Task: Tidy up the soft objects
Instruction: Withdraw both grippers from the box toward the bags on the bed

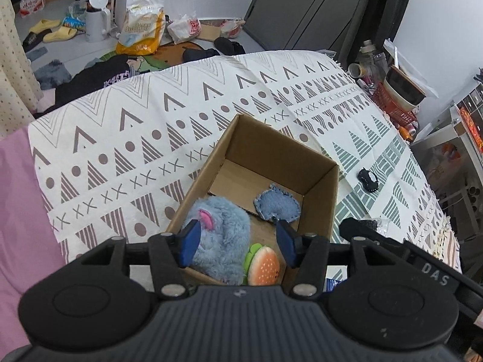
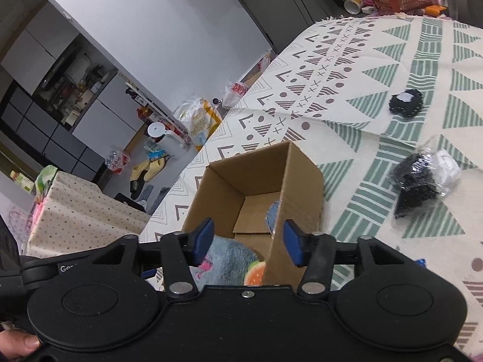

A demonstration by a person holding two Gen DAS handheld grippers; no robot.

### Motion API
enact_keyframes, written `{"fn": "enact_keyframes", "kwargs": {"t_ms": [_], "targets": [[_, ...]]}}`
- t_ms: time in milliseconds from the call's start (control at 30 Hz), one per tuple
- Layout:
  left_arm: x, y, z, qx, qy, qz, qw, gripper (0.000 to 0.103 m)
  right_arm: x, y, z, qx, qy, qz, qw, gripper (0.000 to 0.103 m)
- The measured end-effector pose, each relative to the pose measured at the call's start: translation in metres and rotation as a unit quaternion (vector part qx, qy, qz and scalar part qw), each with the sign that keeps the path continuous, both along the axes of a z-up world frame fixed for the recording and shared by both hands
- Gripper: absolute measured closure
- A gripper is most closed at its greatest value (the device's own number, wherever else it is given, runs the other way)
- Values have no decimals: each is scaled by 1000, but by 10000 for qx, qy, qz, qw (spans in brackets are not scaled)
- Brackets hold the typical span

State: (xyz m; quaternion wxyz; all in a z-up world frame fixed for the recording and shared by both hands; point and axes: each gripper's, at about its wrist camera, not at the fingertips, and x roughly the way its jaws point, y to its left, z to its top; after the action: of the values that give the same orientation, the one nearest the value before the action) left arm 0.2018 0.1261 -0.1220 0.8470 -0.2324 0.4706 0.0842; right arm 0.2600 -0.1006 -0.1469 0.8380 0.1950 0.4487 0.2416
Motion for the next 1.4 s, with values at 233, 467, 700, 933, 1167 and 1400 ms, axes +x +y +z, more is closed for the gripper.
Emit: {"fn": "enact_keyframes", "kwargs": {"t_ms": [233, 467, 700, 933, 1167, 1400], "targets": [[-5, -21, 12, 281, -23, -76, 9996, 38, -7, -29, 10, -40, 69, -11, 10000, 49], [-4, -52, 23, 469, -89, -187, 9987, 34, -8, -68, 24, 52, 17, -179, 9998, 40], [-2, -85, 39, 591, -182, -276, 9977, 34, -4, -102, 29, 152, 20, -434, 9989, 39], [-2, -110, 56, 759, -306, -316, 9961, 23, -3, -128, 27, 353, 124, -639, 9973, 33], [6, -136, 60, 926, -363, -391, 9943, 18, 2, -162, 22, 611, 210, -977, 9931, 27], [17, -164, 56, 843, -339, -398, 9951, 18, 11, -189, 14, 770, 351, -1271, 9883, 27]]}}
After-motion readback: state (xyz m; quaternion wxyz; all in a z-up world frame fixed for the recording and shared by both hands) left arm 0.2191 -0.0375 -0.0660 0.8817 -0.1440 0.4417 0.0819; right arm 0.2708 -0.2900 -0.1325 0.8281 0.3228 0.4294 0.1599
